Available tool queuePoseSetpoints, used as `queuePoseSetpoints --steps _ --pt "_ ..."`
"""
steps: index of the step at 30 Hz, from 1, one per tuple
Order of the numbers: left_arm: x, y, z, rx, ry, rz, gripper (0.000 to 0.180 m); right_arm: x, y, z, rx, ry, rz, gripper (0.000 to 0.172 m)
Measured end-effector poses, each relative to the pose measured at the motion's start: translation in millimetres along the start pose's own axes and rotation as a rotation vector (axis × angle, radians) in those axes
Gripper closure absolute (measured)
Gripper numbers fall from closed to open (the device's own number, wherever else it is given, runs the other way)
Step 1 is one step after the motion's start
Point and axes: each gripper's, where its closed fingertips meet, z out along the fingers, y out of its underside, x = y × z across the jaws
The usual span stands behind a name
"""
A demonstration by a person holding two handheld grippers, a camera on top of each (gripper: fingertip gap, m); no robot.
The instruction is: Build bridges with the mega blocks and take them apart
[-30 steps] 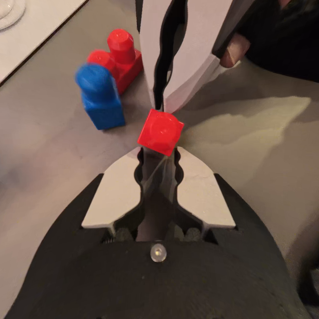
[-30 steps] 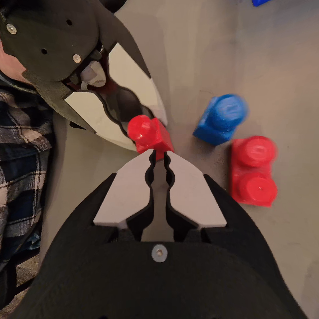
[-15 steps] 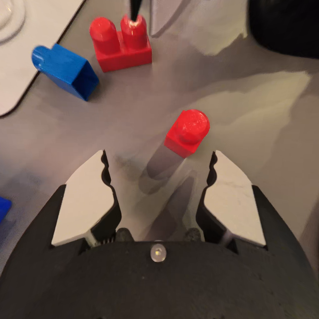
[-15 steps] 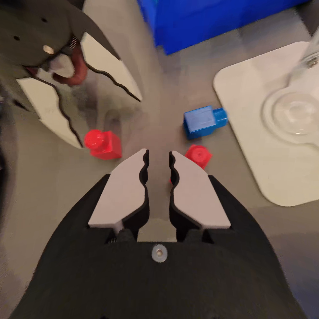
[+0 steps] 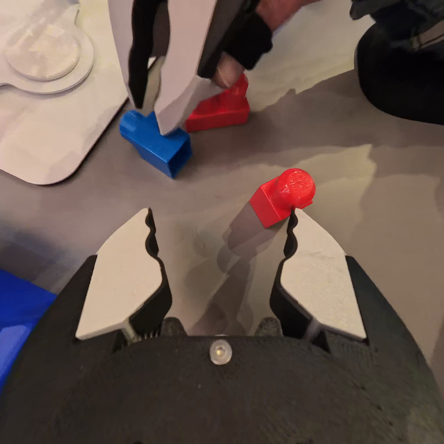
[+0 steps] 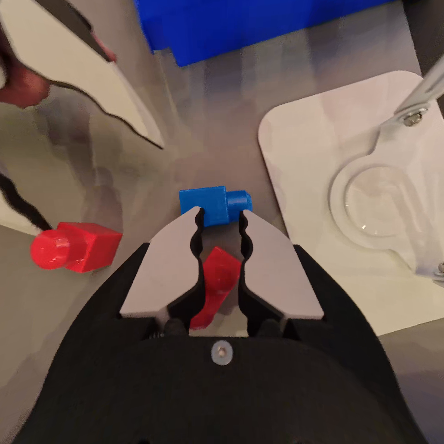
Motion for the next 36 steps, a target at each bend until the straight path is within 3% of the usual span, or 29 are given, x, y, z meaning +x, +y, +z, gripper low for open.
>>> queuePoseSetpoints --steps 5,9,11,13,17,25,30,34,36 --pt "-8 -12 2 0.027 0.009 0.018 0.079 -24 2 -2 -0.004 0.006 -0.087 0.141" --pt "-12 -21 4 0.048 0.036 0.017 0.092 -26 0 -9 0.027 -0.026 -0.055 0.136" --pt "-15 -24 7 0.055 0.052 0.008 0.101 -25 4 -9 0.015 -0.065 -0.028 0.127" --pt "-20 -26 9 0.045 0.063 -0.007 0.096 -33 6 -6 0.002 -0.143 0.004 0.111" --pt "-24 -24 4 0.022 0.05 -0.004 0.092 -31 11 12 -0.08 -0.143 0.011 0.099" --pt "-22 -14 -1 0.013 0.055 0.0 0.093 -37 6 27 -0.155 -0.168 -0.033 0.105" --pt "-20 -23 -5 0.089 0.121 -0.052 0.093 -33 -8 14 -0.095 0.025 -0.235 0.105" --pt "-16 -61 -33 0.353 0.356 -0.281 0.099 -31 -35 -15 0.025 0.273 -0.476 0.105" --pt "-21 -73 -46 0.446 0.409 -0.347 0.11 -32 -50 -35 0.104 0.405 -0.577 0.105"
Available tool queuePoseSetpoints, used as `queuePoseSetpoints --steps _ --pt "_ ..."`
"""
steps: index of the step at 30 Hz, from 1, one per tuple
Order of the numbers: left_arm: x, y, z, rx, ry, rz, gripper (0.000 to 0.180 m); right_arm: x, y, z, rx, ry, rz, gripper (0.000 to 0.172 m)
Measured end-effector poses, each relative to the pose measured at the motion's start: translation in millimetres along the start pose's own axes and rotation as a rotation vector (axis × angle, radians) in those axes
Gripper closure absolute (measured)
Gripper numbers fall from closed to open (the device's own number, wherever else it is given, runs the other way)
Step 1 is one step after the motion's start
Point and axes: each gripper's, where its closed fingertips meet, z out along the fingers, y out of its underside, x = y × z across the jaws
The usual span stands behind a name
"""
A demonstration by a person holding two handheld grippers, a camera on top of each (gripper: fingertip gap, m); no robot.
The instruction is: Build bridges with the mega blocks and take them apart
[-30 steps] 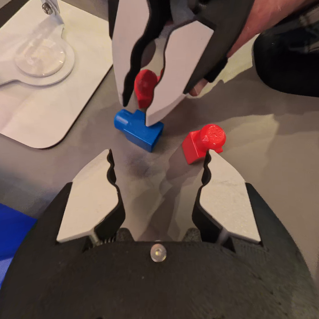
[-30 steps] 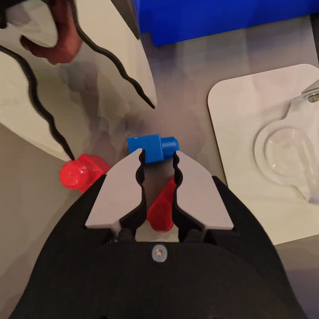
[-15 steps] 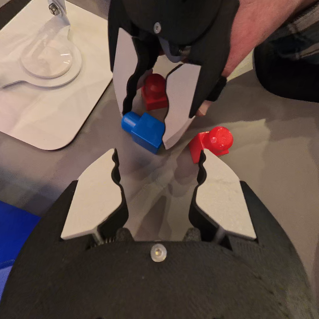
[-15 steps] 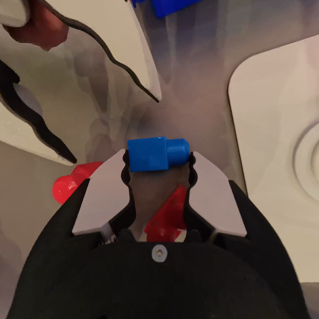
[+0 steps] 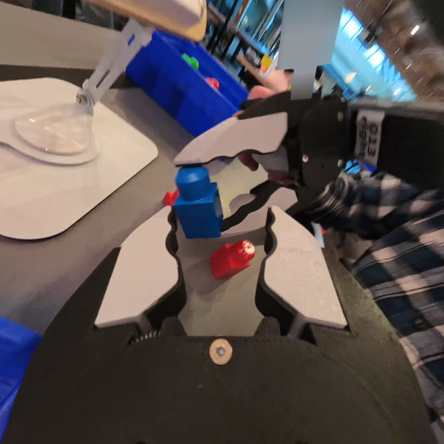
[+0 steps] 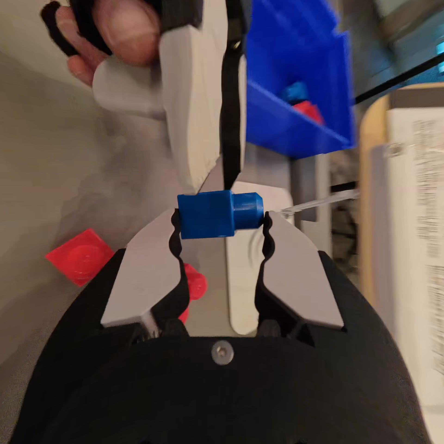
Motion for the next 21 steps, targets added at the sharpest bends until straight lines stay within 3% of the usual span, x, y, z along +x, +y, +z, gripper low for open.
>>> queuePoseSetpoints --steps 5,8,10,14,18,21 --pt "17 -5 14 0.001 0.083 -0.032 0.114 16 -26 -25 0.073 0.23 -0.151 0.105" --pt "18 -10 14 0.06 0.113 -0.042 0.136 15 -36 -35 0.103 0.296 -0.206 0.106" --pt "21 -10 14 0.076 0.119 -0.033 0.138 14 -36 -37 0.094 0.295 -0.21 0.106" --pt "19 -11 10 0.086 0.007 0.084 0.139 6 -38 -50 0.154 0.219 -0.189 0.102" --pt "13 -12 0 0.033 -0.207 0.321 0.14 4 -36 -74 0.275 -0.057 0.162 0.111" --pt "23 -9 5 -0.026 -0.264 0.477 0.14 8 -39 -79 0.326 -0.22 0.332 0.114"
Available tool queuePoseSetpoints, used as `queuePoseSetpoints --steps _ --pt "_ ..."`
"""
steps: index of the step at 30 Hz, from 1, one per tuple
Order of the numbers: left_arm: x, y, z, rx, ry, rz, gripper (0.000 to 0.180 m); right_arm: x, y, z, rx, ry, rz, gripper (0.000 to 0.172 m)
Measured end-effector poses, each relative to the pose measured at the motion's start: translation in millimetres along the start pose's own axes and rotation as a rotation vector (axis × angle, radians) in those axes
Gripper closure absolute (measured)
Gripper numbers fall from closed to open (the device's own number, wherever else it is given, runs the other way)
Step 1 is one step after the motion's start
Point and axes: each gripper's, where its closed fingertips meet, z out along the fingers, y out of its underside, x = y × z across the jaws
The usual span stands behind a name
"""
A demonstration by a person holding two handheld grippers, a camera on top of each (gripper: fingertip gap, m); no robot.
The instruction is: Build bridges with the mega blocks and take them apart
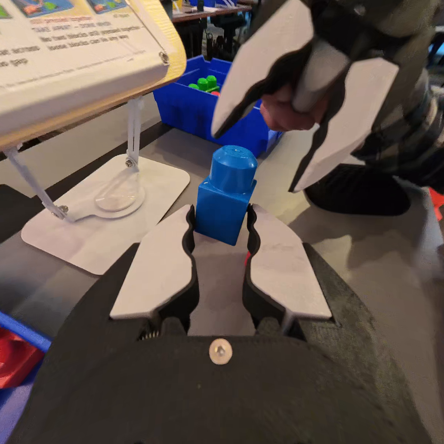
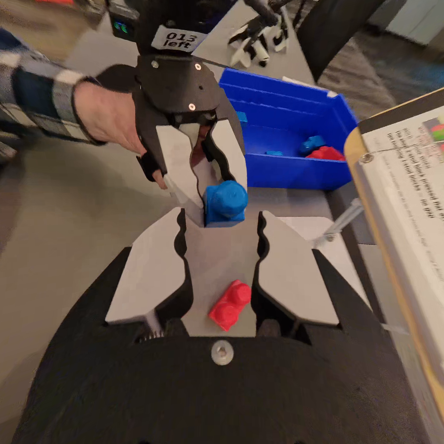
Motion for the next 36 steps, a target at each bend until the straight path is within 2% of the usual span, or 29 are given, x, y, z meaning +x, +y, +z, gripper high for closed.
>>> queuePoseSetpoints --steps 4,6,9,10,13,16,21,25,29,30,31,32,36 --pt "17 -5 5 -0.042 0.003 0.097 0.14 -8 -6 5 0.029 -0.13 0.087 0.141" --pt "17 -2 6 -0.064 -0.019 0.122 0.14 -10 -5 6 0.022 -0.141 0.078 0.141" --pt "19 -7 4 -0.003 -0.004 0.071 0.139 -7 -9 -3 0.052 -0.122 0.109 0.142" --pt "18 -5 3 -0.022 -0.007 0.055 0.136 -9 -6 -9 0.042 -0.13 0.114 0.142" --pt "22 9 -1 -0.071 0.0 0.03 0.125 -22 20 -23 -0.043 -0.203 0.123 0.142" --pt "28 36 -4 -0.152 -0.015 -0.004 0.111 -47 56 -28 -0.141 -0.294 0.144 0.142" --pt "44 70 0 -0.218 -0.03 -0.07 0.095 -85 99 -9 -0.228 -0.328 0.165 0.142" --pt "60 87 10 -0.278 -0.035 -0.072 0.084 -98 112 8 -0.27 -0.323 0.133 0.142" --pt "72 99 21 -0.324 -0.012 -0.112 0.078 -101 110 19 -0.246 -0.351 0.105 0.14" --pt "73 102 24 -0.334 -0.013 -0.116 0.078 -98 112 20 -0.267 -0.339 0.085 0.133" --pt "74 105 26 -0.346 -0.016 -0.119 0.078 -97 113 20 -0.285 -0.331 0.079 0.117" --pt "76 107 28 -0.354 -0.014 -0.124 0.077 -97 112 18 -0.286 -0.336 0.086 0.111" --pt "78 109 34 -0.373 -0.024 -0.128 0.077 -93 113 -1 -0.277 -0.307 0.088 0.112"
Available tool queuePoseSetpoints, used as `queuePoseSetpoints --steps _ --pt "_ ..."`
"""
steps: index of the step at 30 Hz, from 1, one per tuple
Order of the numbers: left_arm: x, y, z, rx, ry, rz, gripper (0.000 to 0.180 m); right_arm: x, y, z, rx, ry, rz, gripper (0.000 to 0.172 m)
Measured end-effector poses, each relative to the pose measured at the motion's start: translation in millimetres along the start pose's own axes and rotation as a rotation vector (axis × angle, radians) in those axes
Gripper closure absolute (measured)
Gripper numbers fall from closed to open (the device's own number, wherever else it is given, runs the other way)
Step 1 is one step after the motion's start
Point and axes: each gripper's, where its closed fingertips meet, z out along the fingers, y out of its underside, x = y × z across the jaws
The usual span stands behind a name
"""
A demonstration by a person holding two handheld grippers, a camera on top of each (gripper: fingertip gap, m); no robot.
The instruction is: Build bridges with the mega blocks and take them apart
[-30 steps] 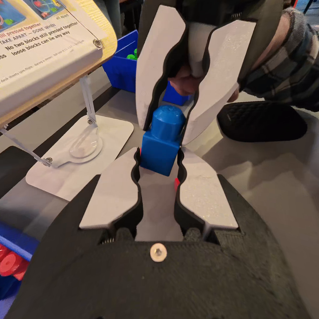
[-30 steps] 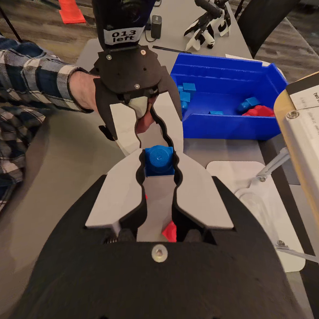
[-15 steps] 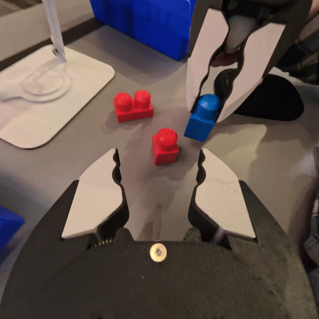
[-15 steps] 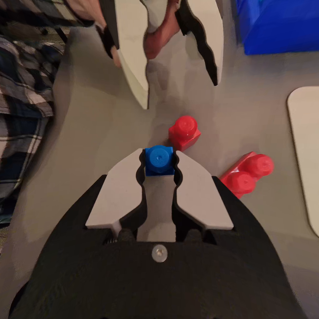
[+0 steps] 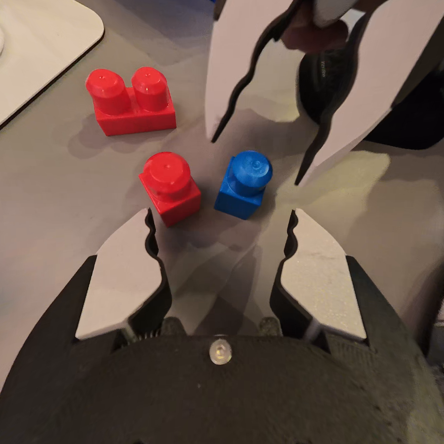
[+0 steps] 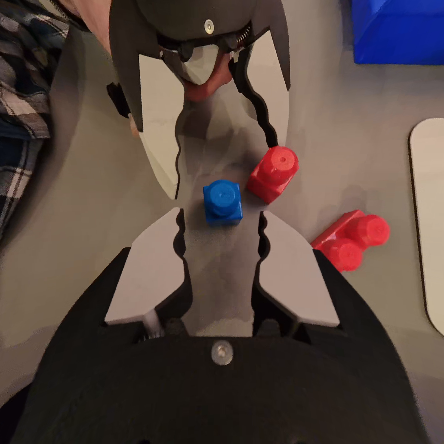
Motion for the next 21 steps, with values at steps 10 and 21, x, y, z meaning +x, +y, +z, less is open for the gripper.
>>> queuePoseSetpoints --steps 10,21 --pt "0 -6 13 -0.047 0.095 0.031 0.085 13 19 16 -0.037 0.045 0.047 0.129" --pt "-5 -6 19 -0.092 0.113 0.103 0.097 14 14 26 -0.004 -0.039 0.063 0.133"
